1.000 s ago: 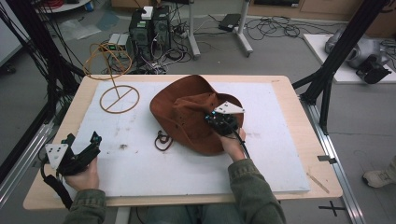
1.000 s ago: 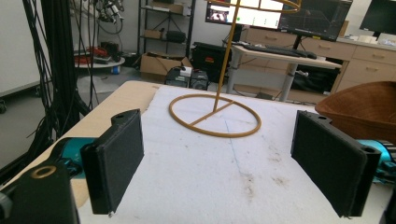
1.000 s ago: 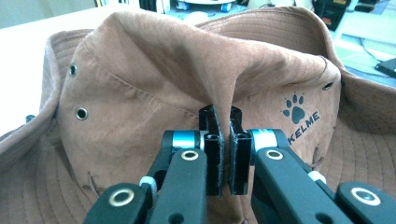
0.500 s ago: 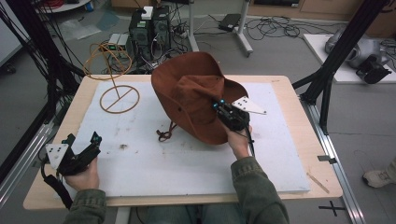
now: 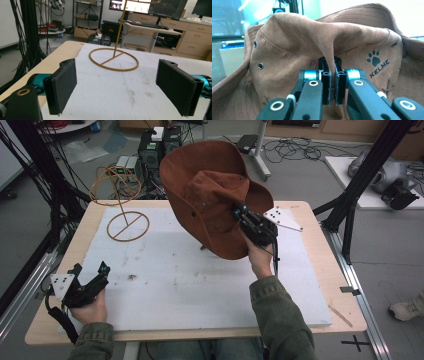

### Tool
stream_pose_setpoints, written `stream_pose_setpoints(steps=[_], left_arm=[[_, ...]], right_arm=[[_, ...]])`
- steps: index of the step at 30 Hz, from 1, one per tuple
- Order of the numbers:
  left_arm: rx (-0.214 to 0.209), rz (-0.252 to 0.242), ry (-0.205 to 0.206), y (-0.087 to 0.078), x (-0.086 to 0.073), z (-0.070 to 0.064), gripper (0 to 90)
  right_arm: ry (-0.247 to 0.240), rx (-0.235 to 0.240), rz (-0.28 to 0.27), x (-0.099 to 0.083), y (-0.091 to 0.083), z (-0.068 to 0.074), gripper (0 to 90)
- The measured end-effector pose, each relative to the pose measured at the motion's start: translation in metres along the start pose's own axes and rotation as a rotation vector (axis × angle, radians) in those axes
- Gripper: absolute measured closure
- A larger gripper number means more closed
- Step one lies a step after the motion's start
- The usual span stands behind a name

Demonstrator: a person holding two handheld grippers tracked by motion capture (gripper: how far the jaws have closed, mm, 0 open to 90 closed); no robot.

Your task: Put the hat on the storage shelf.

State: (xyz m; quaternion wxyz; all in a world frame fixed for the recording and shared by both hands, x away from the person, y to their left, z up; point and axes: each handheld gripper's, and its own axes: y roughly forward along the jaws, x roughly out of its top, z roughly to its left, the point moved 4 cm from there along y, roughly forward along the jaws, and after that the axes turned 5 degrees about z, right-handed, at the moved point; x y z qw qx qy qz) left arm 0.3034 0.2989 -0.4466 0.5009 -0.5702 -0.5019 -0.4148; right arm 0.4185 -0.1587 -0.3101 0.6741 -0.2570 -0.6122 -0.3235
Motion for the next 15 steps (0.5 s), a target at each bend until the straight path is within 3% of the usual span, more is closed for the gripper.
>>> stream_pose_setpoints(steps=[7,10,14,15], left_arm=[[-0.003,0.004,-0.001,0.0,0.0,0.0,17.3],[-0.006,0.005,0.001,0.001,-0.001,-0.001,17.4],[-0.007,0.005,0.004,0.001,-0.001,-0.001,17.4],[-0.007,0.006,0.003,0.001,-0.001,-0.001,17.4]], right_arm=[[-0.002,0.043,-0.05,0.033,0.013,0.009,88.4],[0.002,0.055,-0.055,0.04,0.019,0.013,88.4],[0.007,0.08,-0.047,0.051,0.036,0.019,88.4],[-0.002,0.095,-0.039,0.058,0.05,0.026,88.3]])
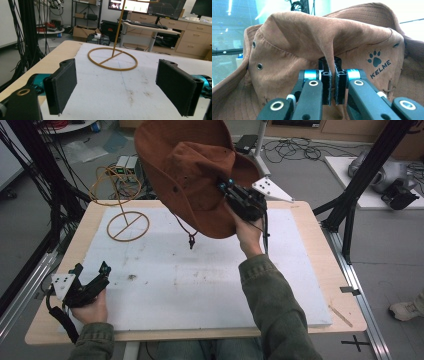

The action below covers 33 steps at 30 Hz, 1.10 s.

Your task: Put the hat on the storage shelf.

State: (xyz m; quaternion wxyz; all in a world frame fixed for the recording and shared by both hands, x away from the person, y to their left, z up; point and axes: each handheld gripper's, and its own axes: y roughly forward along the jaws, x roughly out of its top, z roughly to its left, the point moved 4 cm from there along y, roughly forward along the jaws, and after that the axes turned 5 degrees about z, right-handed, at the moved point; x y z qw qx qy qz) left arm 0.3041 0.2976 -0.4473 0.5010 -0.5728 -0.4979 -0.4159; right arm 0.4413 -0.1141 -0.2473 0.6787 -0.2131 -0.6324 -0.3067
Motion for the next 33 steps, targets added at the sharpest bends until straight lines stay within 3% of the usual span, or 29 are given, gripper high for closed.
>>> stream_pose_setpoints(steps=[9,18,26,27,28,33], left_arm=[[0.002,0.0,-0.013,0.001,-0.001,0.003,17.4],[-0.008,0.004,-0.029,0.005,-0.002,0.005,17.4],[-0.013,0.005,-0.034,0.006,-0.003,0.004,17.4],[-0.013,0.005,-0.034,0.006,-0.003,0.004,17.4],[-0.016,0.003,-0.032,0.006,-0.003,0.003,17.4],[-0.02,0.003,-0.038,0.006,-0.003,0.005,17.4]], right_arm=[[-0.014,0.071,0.059,0.014,0.069,0.032,88.3],[-0.031,0.083,0.147,0.008,0.142,0.063,88.3],[-0.003,0.075,0.171,0.004,0.199,0.075,88.4],[-0.003,0.075,0.171,0.004,0.199,0.075,88.4],[0.002,0.08,0.186,0.003,0.212,0.08,88.3],[0.006,0.097,0.228,0.001,0.235,0.087,88.3]])
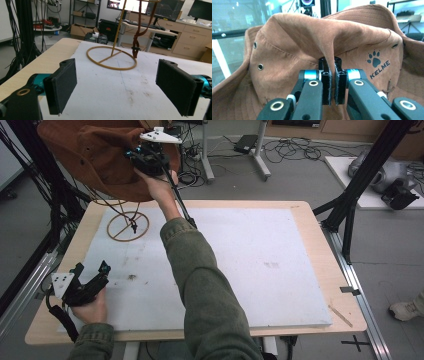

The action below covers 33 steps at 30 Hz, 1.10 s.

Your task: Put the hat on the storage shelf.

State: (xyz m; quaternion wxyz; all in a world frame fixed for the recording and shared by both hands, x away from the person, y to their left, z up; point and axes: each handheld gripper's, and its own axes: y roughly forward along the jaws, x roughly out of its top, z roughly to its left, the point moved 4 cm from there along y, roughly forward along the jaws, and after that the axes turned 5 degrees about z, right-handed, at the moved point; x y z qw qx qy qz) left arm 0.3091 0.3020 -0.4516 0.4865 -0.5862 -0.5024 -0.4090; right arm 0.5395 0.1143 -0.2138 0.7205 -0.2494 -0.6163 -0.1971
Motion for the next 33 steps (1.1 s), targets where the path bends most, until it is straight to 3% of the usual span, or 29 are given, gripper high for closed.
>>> stream_pose_setpoints(steps=[8,13,21,24,28,29,32,33], left_arm=[[-0.002,-0.002,0.002,0.0,0.0,-0.001,17.4],[-0.003,-0.003,0.002,0.001,0.0,-0.001,17.4],[-0.002,-0.001,0.003,0.001,0.0,-0.001,17.4],[-0.002,0.0,0.002,0.001,0.0,-0.001,17.4],[-0.004,-0.001,0.002,0.0,0.0,-0.001,17.4],[-0.004,-0.001,0.003,0.0,0.0,-0.001,17.4],[-0.005,-0.001,0.004,0.0,0.0,-0.001,17.4],[-0.004,-0.002,0.005,0.0,0.0,-0.001,17.4]], right_arm=[[-0.027,0.025,0.092,-0.013,0.027,0.009,88.3],[-0.024,0.006,0.144,-0.023,0.035,0.009,88.1],[-0.01,-0.033,0.194,-0.033,0.043,0.008,85.2],[-0.025,-0.029,0.185,-0.034,0.044,0.008,80.1],[-0.041,-0.025,0.169,-0.033,0.044,0.011,70.4],[-0.023,-0.037,0.176,-0.033,0.043,0.011,47.3],[-0.02,-0.06,0.178,-0.032,0.04,0.009,29.7],[-0.02,-0.06,0.178,-0.032,0.04,0.009,29.7]])
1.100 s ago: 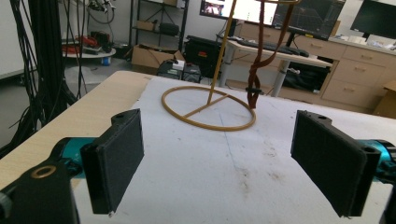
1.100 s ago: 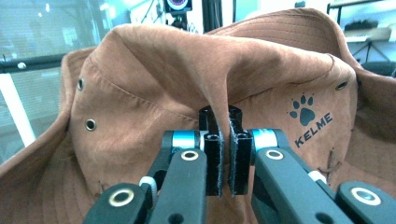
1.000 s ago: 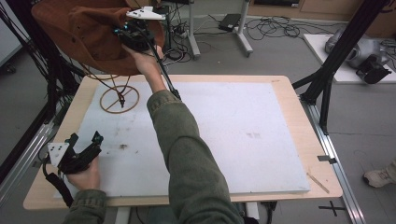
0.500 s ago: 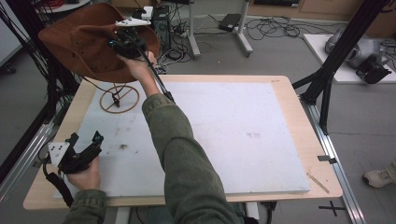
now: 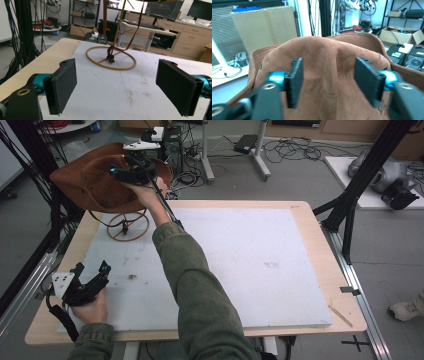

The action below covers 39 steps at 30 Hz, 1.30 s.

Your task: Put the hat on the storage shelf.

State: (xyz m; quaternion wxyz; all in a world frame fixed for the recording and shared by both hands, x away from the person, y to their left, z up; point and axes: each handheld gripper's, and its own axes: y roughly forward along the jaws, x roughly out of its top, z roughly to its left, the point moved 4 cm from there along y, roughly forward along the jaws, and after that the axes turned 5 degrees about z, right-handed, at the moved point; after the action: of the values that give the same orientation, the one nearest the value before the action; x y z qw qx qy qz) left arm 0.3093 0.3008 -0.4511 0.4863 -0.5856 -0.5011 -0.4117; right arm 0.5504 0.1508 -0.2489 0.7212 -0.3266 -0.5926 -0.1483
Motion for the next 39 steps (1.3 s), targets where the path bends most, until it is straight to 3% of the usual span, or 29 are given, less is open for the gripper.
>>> stream_pose_setpoints(steps=[4,7,8,9,16,23,29,30,31,34,35,39], left_arm=[[0.001,-0.002,0.004,0.0,0.0,0.0,17.4],[0.003,-0.003,0.006,0.0,0.0,0.0,17.4],[0.003,-0.003,0.007,0.0,0.0,0.0,17.4],[0.005,-0.004,0.007,0.0,0.0,0.0,17.4],[0.005,-0.001,0.017,0.0,0.001,-0.001,17.4],[0.008,-0.006,0.015,-0.001,0.002,-0.001,17.4],[0.016,-0.011,0.017,-0.003,0.003,0.001,17.3],[0.015,-0.012,0.018,-0.003,0.003,0.001,17.3],[0.018,-0.013,0.02,-0.003,0.003,0.001,17.3],[0.017,-0.014,0.027,-0.004,0.004,0.0,17.3],[0.018,-0.015,0.028,-0.004,0.004,-0.001,17.4],[0.017,-0.017,0.037,-0.005,0.006,-0.002,17.3]], right_arm=[[-0.014,-0.033,-0.025,0.001,-0.009,-0.005,11.7],[-0.023,-0.05,-0.039,0.001,-0.015,-0.009,9.8],[-0.034,-0.056,-0.044,0.0,-0.02,-0.012,2.6],[-0.035,-0.066,-0.05,0.0,-0.022,-0.013,1.3],[-0.039,-0.083,-0.083,0.002,-0.051,-0.028,1.2],[-0.025,-0.125,-0.138,0.007,-0.097,-0.05,1.2],[-0.048,-0.168,-0.184,-0.001,-0.137,-0.063,1.3],[-0.048,-0.168,-0.184,-0.001,-0.137,-0.063,1.3],[-0.054,-0.185,-0.209,-0.004,-0.155,-0.069,1.3],[-0.061,-0.2,-0.234,-0.005,-0.169,-0.073,1.3],[-0.05,-0.225,-0.255,-0.007,-0.188,-0.079,1.3],[-0.054,-0.285,-0.304,-0.013,-0.223,-0.087,1.3]])
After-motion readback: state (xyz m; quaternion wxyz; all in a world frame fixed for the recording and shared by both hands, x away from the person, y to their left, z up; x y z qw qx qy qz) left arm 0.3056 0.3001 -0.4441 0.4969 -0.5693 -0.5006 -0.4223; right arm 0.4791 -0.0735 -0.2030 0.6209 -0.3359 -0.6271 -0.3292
